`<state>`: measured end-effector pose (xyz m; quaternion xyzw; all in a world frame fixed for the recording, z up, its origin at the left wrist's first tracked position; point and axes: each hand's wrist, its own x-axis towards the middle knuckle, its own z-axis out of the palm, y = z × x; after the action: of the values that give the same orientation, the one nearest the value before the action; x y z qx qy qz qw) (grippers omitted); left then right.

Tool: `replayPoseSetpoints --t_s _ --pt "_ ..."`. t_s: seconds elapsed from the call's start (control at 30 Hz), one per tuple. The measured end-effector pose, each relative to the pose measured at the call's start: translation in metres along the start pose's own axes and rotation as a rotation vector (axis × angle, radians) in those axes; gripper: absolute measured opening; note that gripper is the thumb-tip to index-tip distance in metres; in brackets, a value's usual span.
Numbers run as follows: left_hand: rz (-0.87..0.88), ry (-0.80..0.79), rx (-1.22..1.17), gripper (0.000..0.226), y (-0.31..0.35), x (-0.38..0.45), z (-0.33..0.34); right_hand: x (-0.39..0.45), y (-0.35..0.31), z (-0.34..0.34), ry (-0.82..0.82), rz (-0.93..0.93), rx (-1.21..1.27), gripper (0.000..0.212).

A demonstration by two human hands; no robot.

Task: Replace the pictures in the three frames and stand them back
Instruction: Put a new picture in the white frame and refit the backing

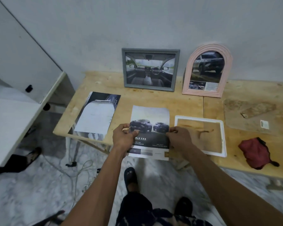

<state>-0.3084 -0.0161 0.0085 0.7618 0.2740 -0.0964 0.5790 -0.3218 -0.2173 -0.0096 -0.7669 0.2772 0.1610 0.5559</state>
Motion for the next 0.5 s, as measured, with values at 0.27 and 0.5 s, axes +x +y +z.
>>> replayPoseSetpoints --t_s 0.27,0.5 --pt "0.063 0.090 0.205 0.029 0.007 0.113 -0.114 0.032 -0.077 0.127 -0.048 -0.023 -0.020 0.015" --pt "0.126 0.003 0.491 0.030 0.003 0.200 -0.199 0.047 -0.108 0.242 0.022 0.038 -0.034 0.016"
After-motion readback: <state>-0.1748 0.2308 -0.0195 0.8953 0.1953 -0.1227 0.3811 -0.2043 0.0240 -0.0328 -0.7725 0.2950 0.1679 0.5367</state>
